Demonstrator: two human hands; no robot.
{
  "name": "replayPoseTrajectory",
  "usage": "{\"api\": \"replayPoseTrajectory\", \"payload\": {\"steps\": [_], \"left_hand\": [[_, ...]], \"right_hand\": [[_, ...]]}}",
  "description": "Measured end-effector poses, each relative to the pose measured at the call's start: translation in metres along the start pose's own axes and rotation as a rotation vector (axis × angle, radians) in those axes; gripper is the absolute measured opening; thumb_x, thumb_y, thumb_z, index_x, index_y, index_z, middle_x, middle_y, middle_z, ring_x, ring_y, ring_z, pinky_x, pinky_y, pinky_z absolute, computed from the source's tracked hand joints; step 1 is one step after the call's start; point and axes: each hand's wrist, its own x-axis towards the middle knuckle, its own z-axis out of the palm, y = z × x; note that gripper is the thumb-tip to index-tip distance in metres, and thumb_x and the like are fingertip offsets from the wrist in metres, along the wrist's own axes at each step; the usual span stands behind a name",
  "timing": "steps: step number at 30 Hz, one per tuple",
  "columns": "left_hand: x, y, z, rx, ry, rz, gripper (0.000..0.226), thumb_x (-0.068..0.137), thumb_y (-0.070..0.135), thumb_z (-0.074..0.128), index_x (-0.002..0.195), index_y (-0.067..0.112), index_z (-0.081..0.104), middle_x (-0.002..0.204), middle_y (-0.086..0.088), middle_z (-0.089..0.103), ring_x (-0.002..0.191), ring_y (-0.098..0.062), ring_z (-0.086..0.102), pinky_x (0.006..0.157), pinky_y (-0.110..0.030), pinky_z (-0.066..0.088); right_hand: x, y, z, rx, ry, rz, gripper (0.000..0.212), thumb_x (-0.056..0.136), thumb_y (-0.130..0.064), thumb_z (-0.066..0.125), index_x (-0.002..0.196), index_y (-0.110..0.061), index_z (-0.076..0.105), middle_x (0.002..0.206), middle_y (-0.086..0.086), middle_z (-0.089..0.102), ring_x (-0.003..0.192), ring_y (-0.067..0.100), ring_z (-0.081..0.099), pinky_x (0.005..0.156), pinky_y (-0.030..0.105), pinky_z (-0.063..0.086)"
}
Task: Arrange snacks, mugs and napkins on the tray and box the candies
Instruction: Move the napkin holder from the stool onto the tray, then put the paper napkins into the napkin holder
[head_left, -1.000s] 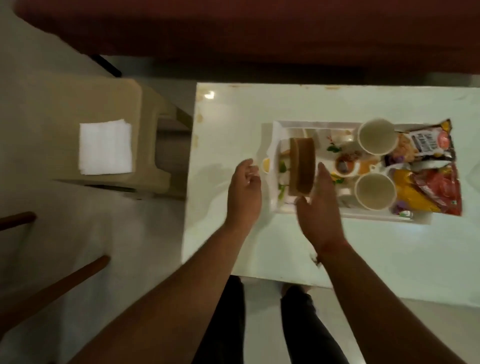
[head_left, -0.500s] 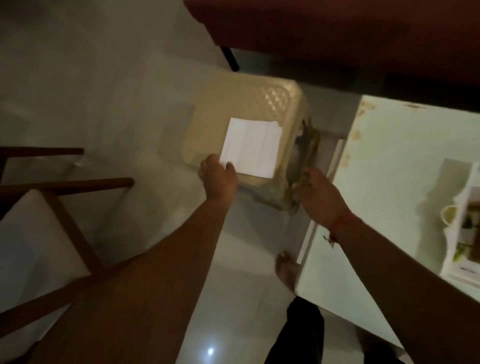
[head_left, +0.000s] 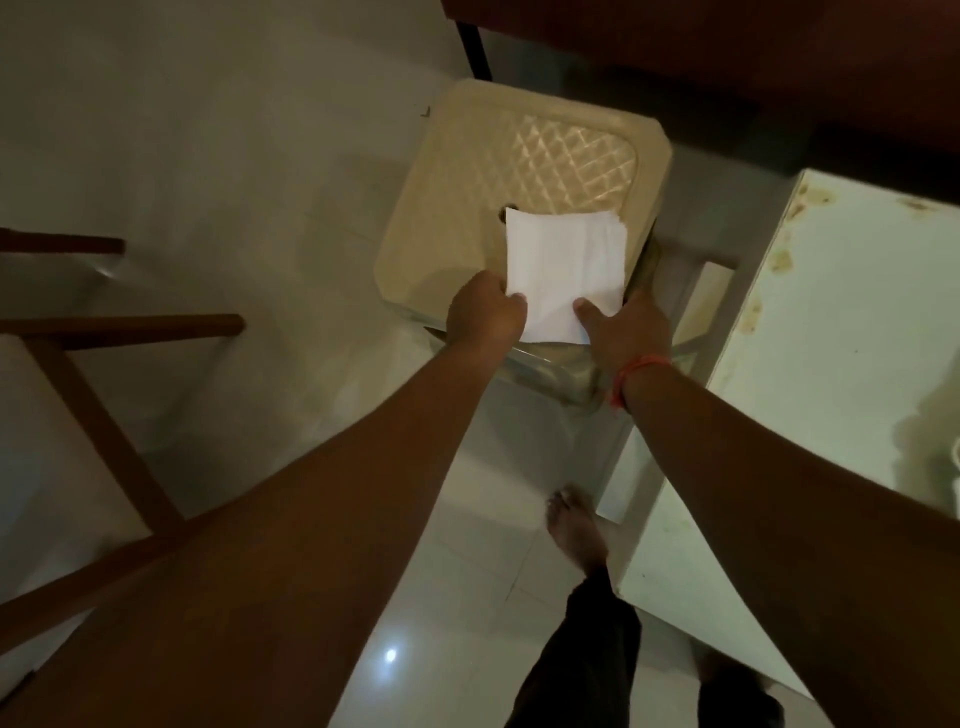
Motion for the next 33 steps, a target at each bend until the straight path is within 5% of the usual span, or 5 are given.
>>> {"api": "replayPoseTrajectory", "payload": {"steps": [6, 12, 17, 25, 33], "left_hand": [[-0.042, 0.002, 0.005, -0.490, -0.033, -0.124, 0.014, 0.087, 0.017, 0.060, 0.100, 0.011, 0.059, 0.096, 0.000, 0.064, 0.093, -0.021, 0.064, 0.078, -0.035, 0.053], [-0.117, 0.010, 0.043, -0.929, -0.176, -0.317, 0.035, 0.087, -0.003, 0.063, 0.121, 0.002, 0.056, 0.113, -0.012, 0.069, 0.102, -0.025, 0.068, 0.082, -0.036, 0.057], [-0.204, 0.040, 0.079, -0.935, -0.322, -0.330, 0.024, 0.092, -0.003, 0.056, 0.105, 0.013, 0.066, 0.107, -0.007, 0.073, 0.098, -0.023, 0.069, 0.087, -0.038, 0.057], [-0.313, 0.094, 0.097, -0.830, -0.543, -0.133, 0.028, 0.094, 0.001, 0.055, 0.112, 0.020, 0.067, 0.112, -0.001, 0.074, 0.103, -0.020, 0.070, 0.079, -0.035, 0.058], [-0.339, 0.110, 0.121, -0.626, -0.376, -0.062, 0.028, 0.096, 0.005, 0.055, 0.103, 0.029, 0.068, 0.106, 0.009, 0.074, 0.100, -0.012, 0.070, 0.079, -0.036, 0.057]], "right_hand": [[-0.014, 0.018, -0.036, 0.172, -0.065, -0.053, 0.013, 0.092, -0.022, 0.062, 0.097, -0.011, 0.058, 0.092, 0.001, 0.061, 0.092, 0.025, 0.063, 0.081, 0.039, 0.058], [-0.068, 0.072, -0.099, 0.408, -0.073, 0.016, 0.016, 0.080, -0.024, 0.067, 0.074, -0.016, 0.055, 0.082, 0.008, 0.064, 0.082, 0.029, 0.064, 0.075, 0.047, 0.058], [-0.114, 0.139, -0.147, 0.850, -0.057, 0.272, 0.013, 0.090, -0.004, 0.062, 0.085, -0.013, 0.054, 0.096, 0.009, 0.065, 0.091, 0.026, 0.064, 0.071, 0.041, 0.056], [-0.152, 0.198, -0.215, 1.470, -0.544, 0.522, 0.064, 0.091, -0.051, 0.051, 0.135, -0.006, 0.056, 0.137, 0.019, 0.057, 0.123, 0.031, 0.058, 0.109, 0.046, 0.043], [-0.144, 0.221, -0.286, 1.133, -0.202, 0.301, 0.021, 0.091, -0.008, 0.062, 0.111, -0.007, 0.069, 0.115, 0.018, 0.071, 0.103, 0.030, 0.068, 0.083, 0.038, 0.058]]}}
